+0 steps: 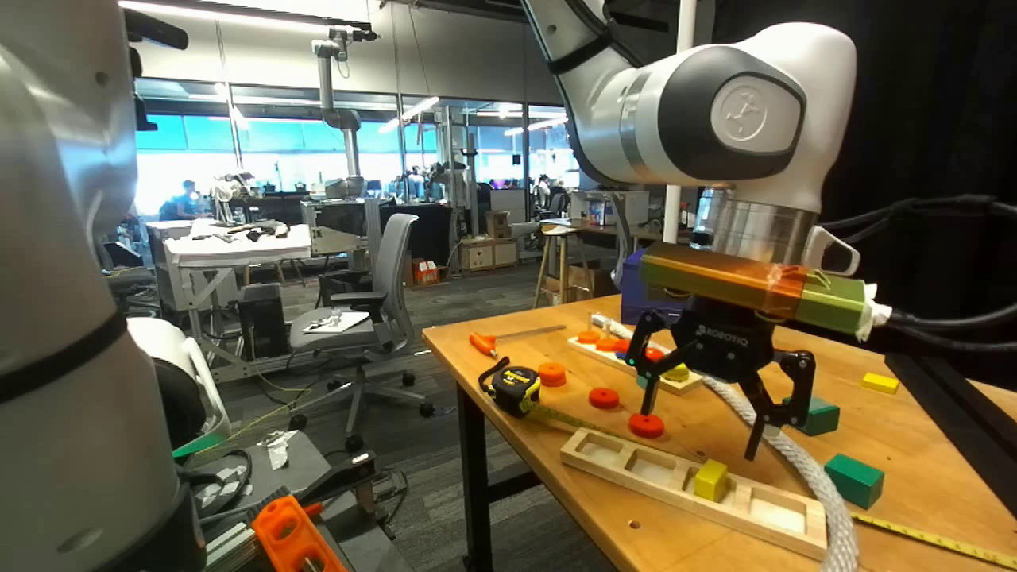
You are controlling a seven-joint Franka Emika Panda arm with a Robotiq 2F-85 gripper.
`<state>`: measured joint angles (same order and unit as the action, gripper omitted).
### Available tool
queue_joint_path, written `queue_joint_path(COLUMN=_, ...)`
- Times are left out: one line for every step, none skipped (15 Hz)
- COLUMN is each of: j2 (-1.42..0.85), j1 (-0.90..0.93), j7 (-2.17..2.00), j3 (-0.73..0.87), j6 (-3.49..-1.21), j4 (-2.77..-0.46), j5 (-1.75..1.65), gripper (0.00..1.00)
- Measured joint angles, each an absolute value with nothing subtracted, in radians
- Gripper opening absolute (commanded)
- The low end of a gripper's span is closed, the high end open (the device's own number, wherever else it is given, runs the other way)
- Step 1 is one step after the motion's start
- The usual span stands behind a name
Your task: Pick up the yellow block at the front of the table and put it on the wooden board
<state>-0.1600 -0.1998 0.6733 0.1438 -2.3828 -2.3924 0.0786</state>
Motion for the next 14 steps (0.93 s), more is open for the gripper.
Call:
queue_joint_path(j2=-0.146, j1=-0.188, j7=0.634, j3=0.138, j6=-2.383, j4=-2.391, j5=0.053, gripper=1.00)
queue_joint_path(j2=-0.128, j1=-0.175, j7=0.587, j3=0.132, j6=-2.383, j4=-2.392, j5=0.022, gripper=1.00)
queue_joint_path(j2=-0.104, j1=-0.160, j7=0.531, j3=0.126, j6=-2.383, j4=-2.395, j5=-0.015, gripper=1.00)
queue_joint_path(j2=-0.074, j1=-0.145, j7=0.472, j3=0.120, j6=-2.382, j4=-2.404, j5=-0.052, gripper=1.00)
queue_joint_path(j2=-0.037, j1=-0.130, j7=0.402, j3=0.114, j6=-2.382, j4=-2.417, j5=-0.098, gripper=1.00)
queue_joint_path(j2=0.007, j1=-0.116, j7=0.326, j3=0.106, j6=-2.380, j4=-2.436, j5=-0.147, gripper=1.00)
queue_joint_path(j2=0.056, j1=-0.106, j7=0.246, j3=0.097, j6=-2.373, j4=-2.457, j5=-0.195, gripper=1.00)
queue_joint_path(j2=0.109, j1=-0.099, j7=0.168, j3=0.085, j6=-2.359, j4=-2.479, j5=-0.233, gripper=1.00)
queue_joint_path(j2=0.166, j1=-0.097, j7=0.090, j3=0.071, j6=-2.341, j4=-2.501, j5=-0.262, gripper=1.00)
queue_joint_path(j2=0.222, j1=-0.096, j7=0.021, j3=0.056, j6=-2.319, j4=-2.522, j5=-0.278, gripper=1.00)
queue_joint_path(j2=0.280, j1=-0.097, j7=-0.043, j3=0.041, j6=-2.290, j4=-2.539, j5=-0.291, gripper=1.00)
queue_joint_path(j2=0.337, j1=-0.097, j7=-0.103, j3=0.025, j6=-2.254, j4=-2.554, j5=-0.297, gripper=1.00)
queue_joint_path(j2=0.395, j1=-0.097, j7=-0.159, j3=0.008, j6=-2.209, j4=-2.565, j5=-0.298, gripper=1.00)
queue_joint_path(j2=0.455, j1=-0.098, j7=-0.214, j3=-0.011, j6=-2.154, j4=-2.572, j5=-0.298, gripper=1.00)
